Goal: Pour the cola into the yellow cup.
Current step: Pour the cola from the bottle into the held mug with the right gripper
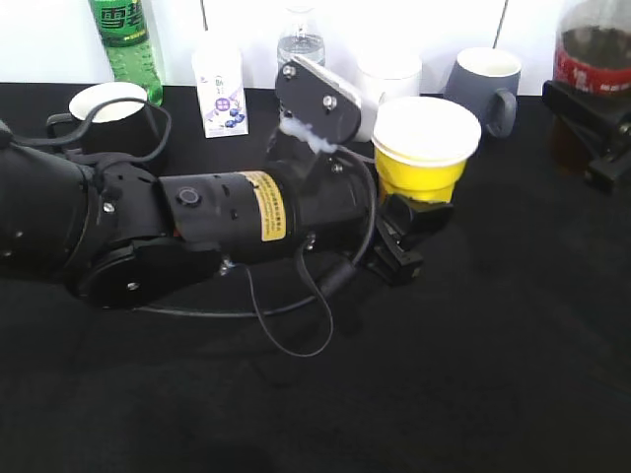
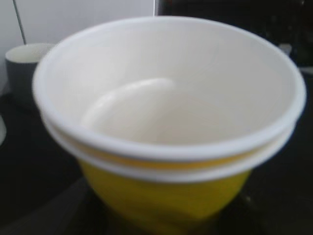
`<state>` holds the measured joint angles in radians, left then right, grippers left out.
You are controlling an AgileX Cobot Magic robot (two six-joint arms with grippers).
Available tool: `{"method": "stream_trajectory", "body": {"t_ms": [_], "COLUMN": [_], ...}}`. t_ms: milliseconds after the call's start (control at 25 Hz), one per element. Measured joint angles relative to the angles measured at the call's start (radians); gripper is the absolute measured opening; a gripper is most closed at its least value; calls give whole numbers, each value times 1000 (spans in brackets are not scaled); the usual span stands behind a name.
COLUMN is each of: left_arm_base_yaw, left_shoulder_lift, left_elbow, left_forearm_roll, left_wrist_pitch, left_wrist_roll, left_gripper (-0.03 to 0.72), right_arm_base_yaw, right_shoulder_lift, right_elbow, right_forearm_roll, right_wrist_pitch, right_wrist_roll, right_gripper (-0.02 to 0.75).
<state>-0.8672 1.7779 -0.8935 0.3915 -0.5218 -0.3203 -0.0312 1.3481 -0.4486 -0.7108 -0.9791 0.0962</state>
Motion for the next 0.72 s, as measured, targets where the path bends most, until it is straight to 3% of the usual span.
{"method": "stream_trajectory", "body": {"t_ms": [360,720], "left_arm_base_yaw": [-34,-82], "left_shoulder_lift": [21,52], "left_elbow": [-2,-40], "left_forearm_roll": [24,25], "left_wrist_pitch": [-40,19], "left_wrist_roll": [-7,-23], "left_gripper": [440,440], "right_arm_base_yaw": [0,0], "right_shoulder_lift": [0,-2], "right_elbow": [-2,-4], "right_forearm_roll": [63,91], "right_wrist_pitch": [-57,-110], "right_wrist_roll": [-272,-692], "right_gripper": [503,503]}}
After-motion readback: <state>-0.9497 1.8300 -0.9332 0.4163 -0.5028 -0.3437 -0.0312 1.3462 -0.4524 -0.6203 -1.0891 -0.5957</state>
